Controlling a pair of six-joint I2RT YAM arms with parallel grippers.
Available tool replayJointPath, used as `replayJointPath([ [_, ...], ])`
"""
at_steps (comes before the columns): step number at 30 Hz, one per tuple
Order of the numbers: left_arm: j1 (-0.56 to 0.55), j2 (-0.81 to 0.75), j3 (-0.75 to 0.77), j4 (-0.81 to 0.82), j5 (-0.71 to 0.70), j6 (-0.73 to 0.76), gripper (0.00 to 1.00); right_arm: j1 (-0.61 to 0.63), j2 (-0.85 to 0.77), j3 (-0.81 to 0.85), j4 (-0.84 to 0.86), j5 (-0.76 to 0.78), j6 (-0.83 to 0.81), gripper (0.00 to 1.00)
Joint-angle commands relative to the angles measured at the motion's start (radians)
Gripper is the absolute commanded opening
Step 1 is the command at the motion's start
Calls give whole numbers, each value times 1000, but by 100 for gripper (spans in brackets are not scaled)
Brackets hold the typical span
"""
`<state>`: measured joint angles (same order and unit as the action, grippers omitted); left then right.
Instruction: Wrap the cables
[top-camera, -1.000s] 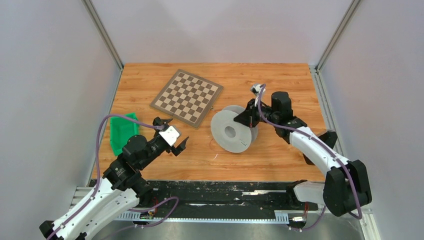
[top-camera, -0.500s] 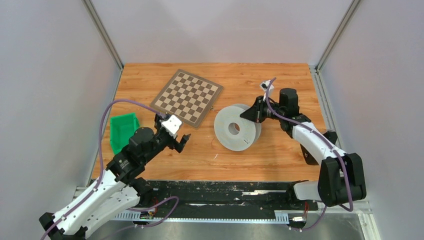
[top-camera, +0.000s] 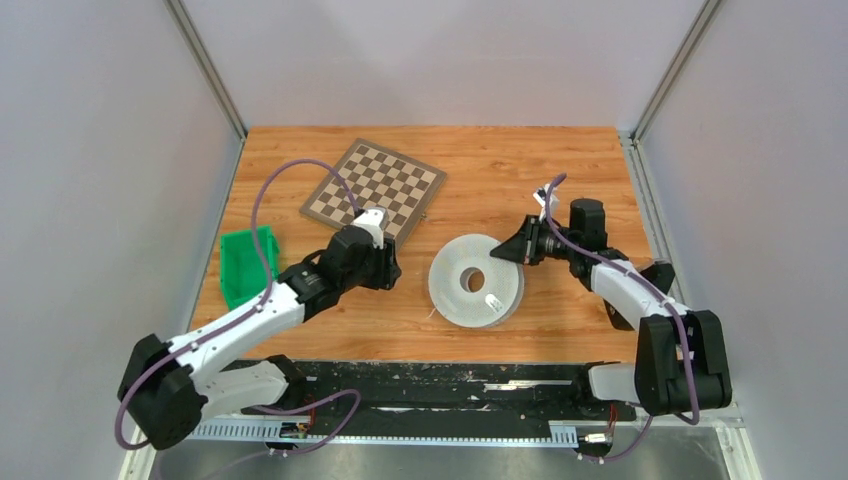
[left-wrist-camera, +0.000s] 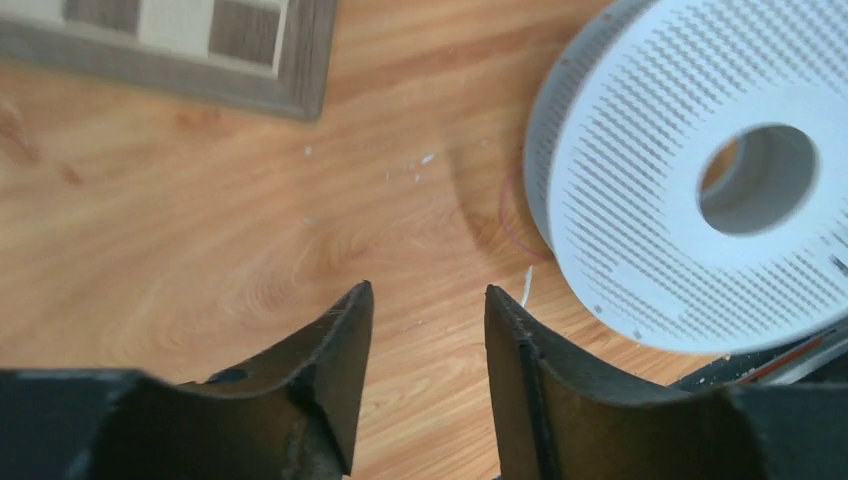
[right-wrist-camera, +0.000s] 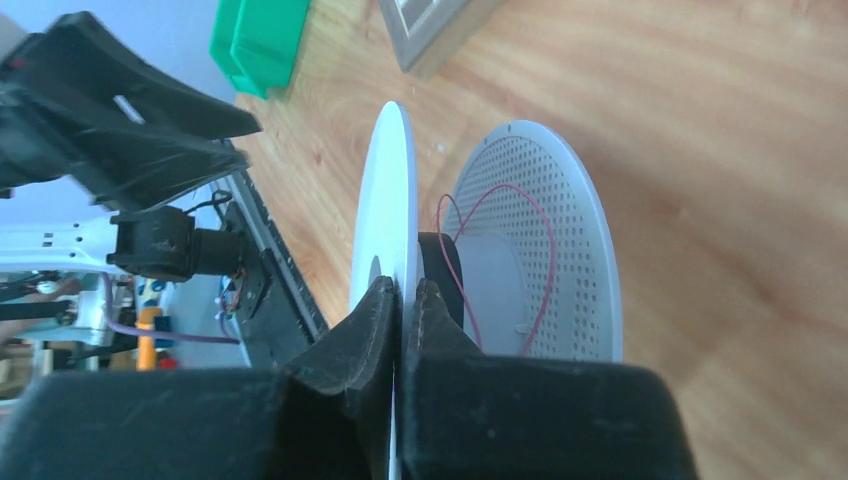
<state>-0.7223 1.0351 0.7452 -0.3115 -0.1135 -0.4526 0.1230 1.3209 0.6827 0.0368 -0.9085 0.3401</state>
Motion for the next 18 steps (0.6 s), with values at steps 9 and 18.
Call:
replayJointPath([
  [9, 0, 222, -84, 199, 32, -256, 37, 2, -133, -247, -12, 172, 102, 0],
  [18, -57, 263, -158, 256, 76, -373, 31, 2, -181, -303, 41, 250, 166, 0],
])
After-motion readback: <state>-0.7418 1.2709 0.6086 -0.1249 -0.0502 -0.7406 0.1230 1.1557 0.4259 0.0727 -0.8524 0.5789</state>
